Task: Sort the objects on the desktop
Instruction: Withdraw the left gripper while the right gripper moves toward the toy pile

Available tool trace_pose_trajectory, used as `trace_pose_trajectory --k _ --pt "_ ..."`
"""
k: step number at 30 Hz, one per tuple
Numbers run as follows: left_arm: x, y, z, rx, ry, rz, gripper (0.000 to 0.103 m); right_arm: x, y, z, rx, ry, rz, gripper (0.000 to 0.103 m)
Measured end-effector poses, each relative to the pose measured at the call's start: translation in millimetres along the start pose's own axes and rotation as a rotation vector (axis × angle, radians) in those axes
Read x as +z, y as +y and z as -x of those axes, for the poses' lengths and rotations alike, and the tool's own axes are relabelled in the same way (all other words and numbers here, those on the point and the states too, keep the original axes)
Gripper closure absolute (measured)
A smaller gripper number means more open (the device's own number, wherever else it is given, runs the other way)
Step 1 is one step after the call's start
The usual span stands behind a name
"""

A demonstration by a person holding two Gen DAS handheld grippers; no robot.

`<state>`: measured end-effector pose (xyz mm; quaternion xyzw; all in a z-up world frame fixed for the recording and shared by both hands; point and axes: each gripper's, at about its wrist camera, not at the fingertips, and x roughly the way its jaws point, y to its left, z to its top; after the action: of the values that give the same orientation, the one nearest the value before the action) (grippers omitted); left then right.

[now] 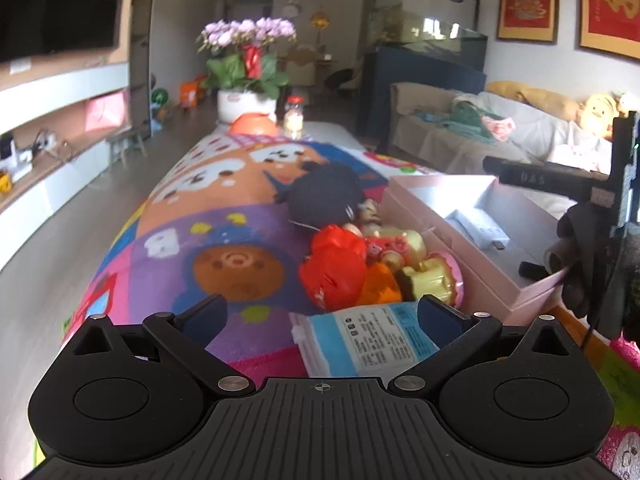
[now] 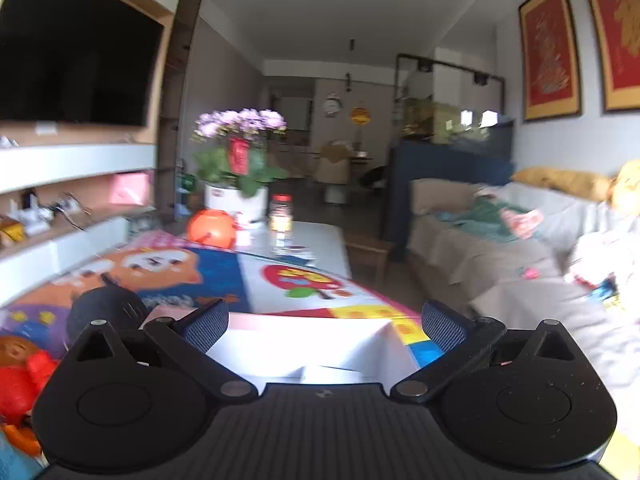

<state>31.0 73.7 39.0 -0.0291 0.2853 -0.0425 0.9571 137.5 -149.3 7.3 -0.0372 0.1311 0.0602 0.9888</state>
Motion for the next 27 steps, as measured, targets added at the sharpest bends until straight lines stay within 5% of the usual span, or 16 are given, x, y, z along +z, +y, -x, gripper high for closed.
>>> trace_pose_trajectory --k 9,13,17,24,27 --pt "-21.4 -22.1 -4.8 -0.078 0.087 -0.125 0.0 12.4 7.1 39.9 -0.031 -0.075 0.0 0.0" --pt "-20.9 -21.8 -4.7 -0.019 0.058 -0.102 0.0 8.8 10.7 66.2 0.008 -0.06 0.001 0.0" --pt "-16.7 -12.6 1.4 0.094 0.004 -0.104 0.0 14.7 20.3 95.1 0.184 0.03 -0.032 0.0" --pt "-2.0 39.6 21.2 0.167 -0.019 0.076 0.0 -12.0 94.9 143.4 0.433 0.05 0.38 0.002" --pt "-2.7 49.3 32.7 0.143 -0.018 0.112 0.0 -18.3 126.3 136.7 0.461 0.076 0.449 0.016"
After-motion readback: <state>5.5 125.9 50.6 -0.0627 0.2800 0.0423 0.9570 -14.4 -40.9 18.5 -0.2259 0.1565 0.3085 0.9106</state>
